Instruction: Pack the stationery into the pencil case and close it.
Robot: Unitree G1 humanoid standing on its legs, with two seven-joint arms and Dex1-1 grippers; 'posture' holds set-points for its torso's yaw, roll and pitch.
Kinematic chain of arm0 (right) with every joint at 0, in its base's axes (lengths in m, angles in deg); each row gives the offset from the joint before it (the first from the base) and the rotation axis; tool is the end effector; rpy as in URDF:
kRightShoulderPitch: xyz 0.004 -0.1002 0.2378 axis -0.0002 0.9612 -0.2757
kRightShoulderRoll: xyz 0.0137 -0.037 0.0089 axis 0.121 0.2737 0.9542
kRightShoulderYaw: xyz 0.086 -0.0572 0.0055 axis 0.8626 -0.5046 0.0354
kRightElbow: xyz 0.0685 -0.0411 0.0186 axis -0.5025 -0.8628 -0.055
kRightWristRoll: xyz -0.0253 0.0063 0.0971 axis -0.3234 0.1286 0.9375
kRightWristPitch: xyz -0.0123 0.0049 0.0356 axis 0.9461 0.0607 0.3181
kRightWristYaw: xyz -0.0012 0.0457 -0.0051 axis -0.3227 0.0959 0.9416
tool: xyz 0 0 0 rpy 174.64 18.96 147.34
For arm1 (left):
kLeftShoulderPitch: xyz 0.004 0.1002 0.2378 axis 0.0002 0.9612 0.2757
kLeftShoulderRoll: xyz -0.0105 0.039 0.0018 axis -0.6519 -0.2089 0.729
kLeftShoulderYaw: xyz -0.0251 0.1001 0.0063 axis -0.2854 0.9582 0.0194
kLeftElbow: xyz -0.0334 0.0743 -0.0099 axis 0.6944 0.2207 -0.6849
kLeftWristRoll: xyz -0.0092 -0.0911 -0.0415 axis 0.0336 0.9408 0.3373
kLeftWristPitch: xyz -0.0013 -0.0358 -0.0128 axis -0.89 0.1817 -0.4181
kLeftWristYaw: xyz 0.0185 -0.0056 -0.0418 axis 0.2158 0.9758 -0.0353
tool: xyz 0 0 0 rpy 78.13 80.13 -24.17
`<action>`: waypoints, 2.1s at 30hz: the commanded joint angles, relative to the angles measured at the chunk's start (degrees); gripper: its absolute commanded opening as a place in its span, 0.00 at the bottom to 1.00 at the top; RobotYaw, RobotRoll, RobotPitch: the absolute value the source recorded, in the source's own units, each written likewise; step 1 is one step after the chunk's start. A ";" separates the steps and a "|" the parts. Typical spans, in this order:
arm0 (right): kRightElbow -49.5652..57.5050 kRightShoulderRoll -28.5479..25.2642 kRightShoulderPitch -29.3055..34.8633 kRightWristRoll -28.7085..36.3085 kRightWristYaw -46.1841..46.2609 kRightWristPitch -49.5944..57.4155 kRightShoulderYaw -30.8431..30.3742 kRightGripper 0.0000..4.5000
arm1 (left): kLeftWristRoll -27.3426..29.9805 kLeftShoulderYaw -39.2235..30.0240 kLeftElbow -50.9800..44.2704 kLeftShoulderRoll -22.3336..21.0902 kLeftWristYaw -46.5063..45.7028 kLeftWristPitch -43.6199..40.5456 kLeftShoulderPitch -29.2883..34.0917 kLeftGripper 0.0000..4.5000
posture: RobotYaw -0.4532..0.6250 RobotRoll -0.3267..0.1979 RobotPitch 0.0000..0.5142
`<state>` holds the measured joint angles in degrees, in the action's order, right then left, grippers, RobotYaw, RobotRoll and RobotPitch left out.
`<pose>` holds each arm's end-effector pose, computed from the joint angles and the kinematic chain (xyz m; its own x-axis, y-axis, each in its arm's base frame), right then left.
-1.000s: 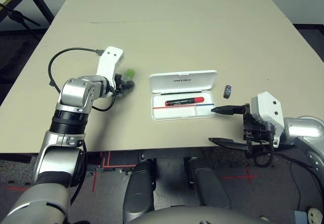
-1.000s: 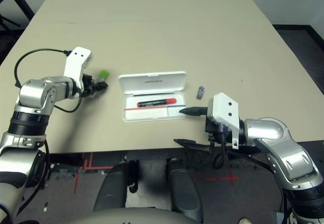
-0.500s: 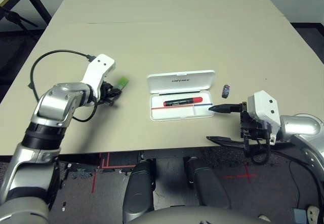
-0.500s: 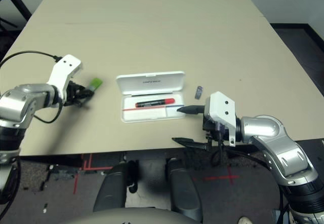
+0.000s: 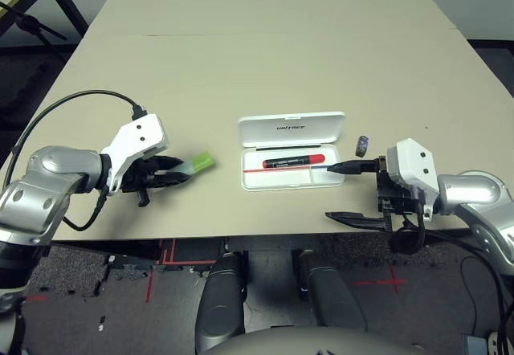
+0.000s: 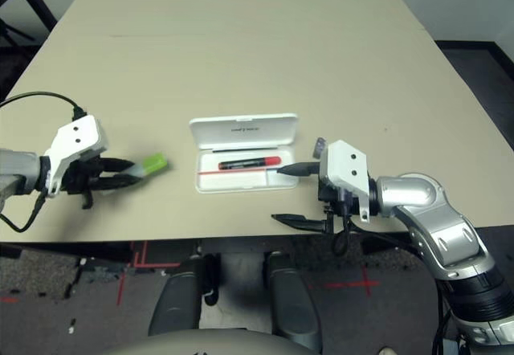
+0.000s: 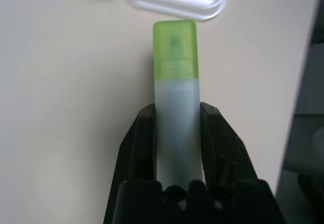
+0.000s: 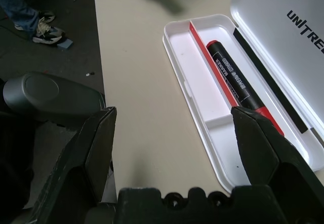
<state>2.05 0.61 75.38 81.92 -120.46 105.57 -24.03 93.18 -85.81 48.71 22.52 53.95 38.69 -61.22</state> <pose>0.2150 -0.2268 0.1538 0.2445 0.9138 -0.3242 -0.9617 0.1857 -0.2017 0.2230 0.2731 0.1962 0.3492 -0.6810 -0.6436 0.9361 0.2847 0.2066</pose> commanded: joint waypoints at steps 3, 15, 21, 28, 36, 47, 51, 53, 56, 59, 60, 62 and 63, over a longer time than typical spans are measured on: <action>-0.52 -0.26 0.02 -0.57 -0.93 -0.84 -0.56 1.00 | -0.11 3.37 -4.50 1.73 1.84 1.60 -3.32 0.24 | 0.40 0.62 0.32; -0.36 -0.89 0.65 -1.07 -1.40 -0.74 -0.01 1.00 | -6.00 15.90 -2.75 10.55 1.26 0.93 -15.99 0.24 | 0.39 0.62 0.33; -0.80 -1.97 1.31 -0.66 -0.94 -0.20 1.71 1.00 | -8.81 18.75 0.35 15.17 0.27 0.84 -19.66 0.24 | 0.37 0.62 0.32; -4.91 -4.39 2.21 -0.54 -2.56 -2.06 5.27 1.00 | -11.03 21.45 2.61 18.87 -0.02 0.54 -22.21 0.24 | 0.35 0.62 0.32; -9.56 -4.63 2.04 -1.26 -3.34 -4.47 6.70 1.00 | -13.12 24.06 5.62 22.52 0.11 -0.15 -24.49 0.24 | 0.34 0.62 0.31; -12.60 -3.41 2.08 -2.29 -2.75 -7.22 6.87 1.00 | -15.97 27.10 10.68 27.00 0.27 1.62 -26.19 0.24 | 0.33 0.62 0.30; -12.46 -2.90 2.54 -2.61 -2.43 -7.58 6.71 1.00 | -16.97 27.97 12.39 28.42 0.34 2.43 -26.79 0.24 | 0.32 0.62 0.30; -12.41 -2.75 2.72 -2.71 -2.31 -7.74 6.69 1.00 | -17.29 28.23 13.26 29.10 0.31 2.79 -26.96 0.24 | 0.32 0.62 0.30; -12.13 -2.56 3.00 -2.86 -2.02 -7.88 6.63 1.00 | -17.76 28.37 14.45 29.98 0.19 3.01 -27.34 0.24 | 0.31 0.62 0.30; -11.65 -2.35 3.25 -2.95 -1.69 -7.83 6.45 1.00 | -18.29 28.38 15.53 30.45 0.09 3.29 -27.72 0.24 | 0.31 0.62 0.30; -11.47 -2.30 3.31 -2.94 -1.60 -7.74 6.42 1.00 | -18.44 28.37 15.72 30.52 0.08 3.34 -27.81 0.24 | 0.31 0.62 0.31; -11.23 -2.21 3.33 -2.98 -1.47 -7.60 6.34 1.00 | -18.69 28.31 16.02 30.71 -0.01 3.38 -27.94 0.24 | 0.31 0.62 0.31; -11.17 -2.17 3.30 -3.01 -1.44 -7.54 6.31 1.00 | -18.81 28.27 16.11 30.79 -0.03 3.41 -27.97 0.24 | 0.31 0.62 0.31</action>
<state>-9.66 -1.57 77.88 79.38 -122.10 98.19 -17.45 75.26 -58.29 64.69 53.33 53.87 41.59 -88.90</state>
